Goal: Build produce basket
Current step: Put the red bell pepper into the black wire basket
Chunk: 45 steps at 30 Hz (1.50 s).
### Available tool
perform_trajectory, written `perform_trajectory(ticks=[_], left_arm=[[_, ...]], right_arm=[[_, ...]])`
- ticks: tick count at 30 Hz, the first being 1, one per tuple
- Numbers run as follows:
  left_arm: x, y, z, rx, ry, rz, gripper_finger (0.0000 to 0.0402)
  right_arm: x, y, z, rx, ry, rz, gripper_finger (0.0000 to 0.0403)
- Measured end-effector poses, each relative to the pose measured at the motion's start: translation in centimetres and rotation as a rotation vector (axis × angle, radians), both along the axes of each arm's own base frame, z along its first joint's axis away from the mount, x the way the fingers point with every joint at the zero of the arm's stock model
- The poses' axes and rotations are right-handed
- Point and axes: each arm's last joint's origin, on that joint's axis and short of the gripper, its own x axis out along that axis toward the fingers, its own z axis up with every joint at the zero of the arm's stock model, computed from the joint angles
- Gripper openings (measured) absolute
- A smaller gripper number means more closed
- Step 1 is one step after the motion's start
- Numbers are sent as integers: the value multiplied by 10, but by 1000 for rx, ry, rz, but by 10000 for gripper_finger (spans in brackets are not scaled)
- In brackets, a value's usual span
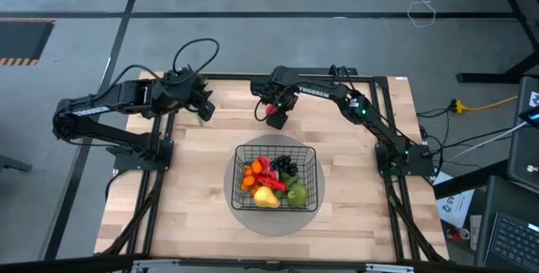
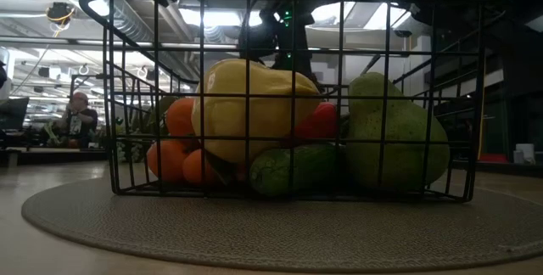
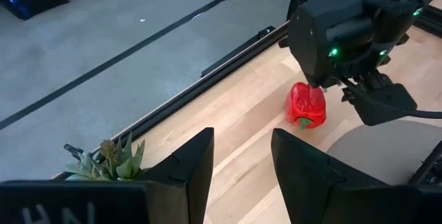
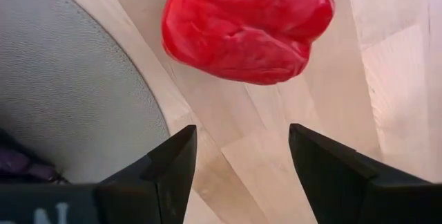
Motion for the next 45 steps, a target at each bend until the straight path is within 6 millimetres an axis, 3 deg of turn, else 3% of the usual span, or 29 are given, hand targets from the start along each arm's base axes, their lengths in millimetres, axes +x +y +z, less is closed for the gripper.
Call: perform_trajectory(ticks=[17,21,25,31,35,45], left_arm=[[0,0,0,14,2,17,142],[0,0,0,13,2,17,142],[0,0,0,13,1,17,142],[0,0,0,12,0,16,142],[0,0,0,10,-3,16,142],[0,0,1,8,-18,18,142]], right_arm=[[-6,1,20,-12,-44,-1,232],[-10,0,39,-34,-103,-25,232],[5,-1,42,-81,-266,-53,232],[40,5,31,-125,-502,19,232],[50,0,31,-163,-600,10,232],[44,2,-15,-138,-445,5,232]])
